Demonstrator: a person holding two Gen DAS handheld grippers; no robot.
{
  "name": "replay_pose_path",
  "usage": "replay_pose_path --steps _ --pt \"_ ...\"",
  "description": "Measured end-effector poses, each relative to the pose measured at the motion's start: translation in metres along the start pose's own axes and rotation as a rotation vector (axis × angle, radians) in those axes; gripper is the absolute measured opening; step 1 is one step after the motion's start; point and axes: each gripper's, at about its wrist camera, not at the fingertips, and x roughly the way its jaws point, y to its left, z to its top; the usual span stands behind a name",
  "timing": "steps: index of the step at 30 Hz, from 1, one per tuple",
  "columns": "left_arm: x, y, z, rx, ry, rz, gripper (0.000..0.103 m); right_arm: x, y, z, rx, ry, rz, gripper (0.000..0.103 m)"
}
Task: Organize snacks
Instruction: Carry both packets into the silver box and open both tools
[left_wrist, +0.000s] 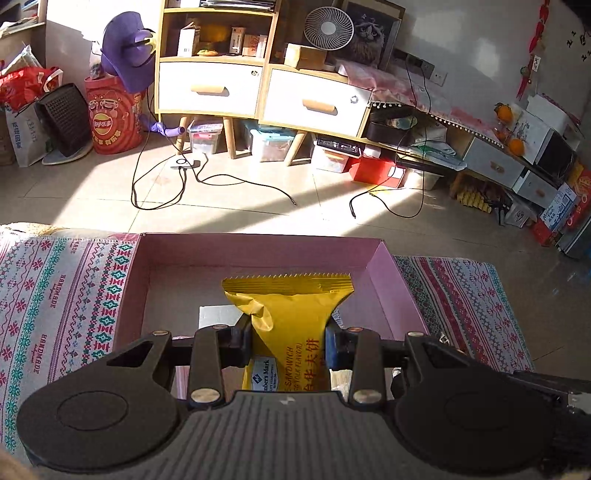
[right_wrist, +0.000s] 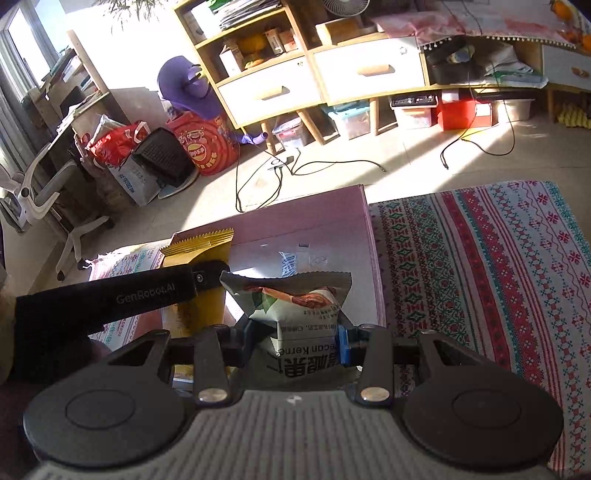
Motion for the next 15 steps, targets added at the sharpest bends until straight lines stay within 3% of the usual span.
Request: replay_pose_path --steps 11,13,15 --pt "0.017 0.001 0.004 0.001 0.011 0.053 0.045 0.008 0.003 0.001 -0.015 0.016 -0.015 0.042" --pt "0.018 0.000 0.004 0.012 0.011 0.063 0.051 0.007 0.002 0.001 -0.001 0.011 -0.017 0.062" --pt "0.016 0.000 0.003 0.009 0.010 0.070 0.055 0.005 0.001 0.001 0.009 0.007 -0.018 0.066"
